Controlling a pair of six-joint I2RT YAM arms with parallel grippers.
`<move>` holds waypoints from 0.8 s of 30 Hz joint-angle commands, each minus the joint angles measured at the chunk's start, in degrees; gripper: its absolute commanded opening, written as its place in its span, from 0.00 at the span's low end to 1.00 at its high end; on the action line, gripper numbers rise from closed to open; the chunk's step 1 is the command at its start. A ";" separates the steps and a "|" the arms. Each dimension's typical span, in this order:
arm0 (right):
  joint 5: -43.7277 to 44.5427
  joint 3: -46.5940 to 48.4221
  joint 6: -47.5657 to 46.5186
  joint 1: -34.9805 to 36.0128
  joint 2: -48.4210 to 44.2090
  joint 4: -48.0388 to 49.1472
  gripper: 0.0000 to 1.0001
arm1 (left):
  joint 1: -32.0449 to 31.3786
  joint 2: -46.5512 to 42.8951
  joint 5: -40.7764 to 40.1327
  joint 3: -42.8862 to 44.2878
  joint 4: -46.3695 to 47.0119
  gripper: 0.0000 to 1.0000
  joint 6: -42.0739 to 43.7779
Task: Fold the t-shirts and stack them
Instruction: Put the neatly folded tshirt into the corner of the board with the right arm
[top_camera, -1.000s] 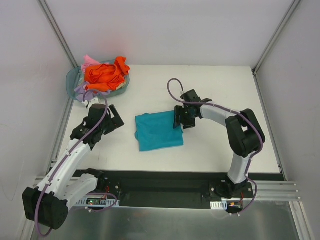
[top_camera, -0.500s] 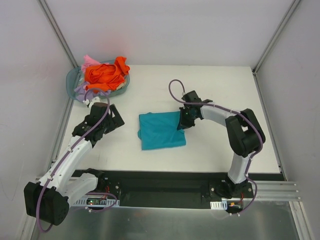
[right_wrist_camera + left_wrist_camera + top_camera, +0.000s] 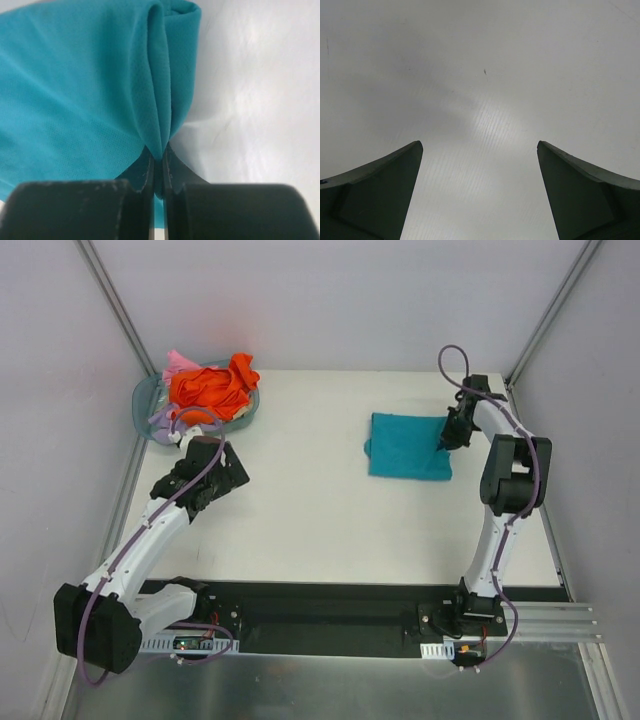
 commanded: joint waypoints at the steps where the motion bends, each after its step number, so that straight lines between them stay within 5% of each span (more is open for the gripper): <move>1: 2.17 15.83 -5.53 -3.18 7.62 -9.35 0.01 | 0.17 1.71 -2.97 3.70 0.71 0.99 0.52; 7: 4.47 41.17 -10.99 -7.48 21.41 -16.33 0.01 | 0.26 6.18 -3.76 6.95 0.70 0.99 1.31; 13: -3.07 43.01 -10.03 -13.19 22.40 -6.94 0.03 | 0.43 9.79 -4.73 10.03 0.70 0.99 2.80; 24: -3.09 44.25 -15.57 -14.00 23.54 9.86 0.13 | 0.78 13.58 -6.14 15.40 0.09 0.99 6.32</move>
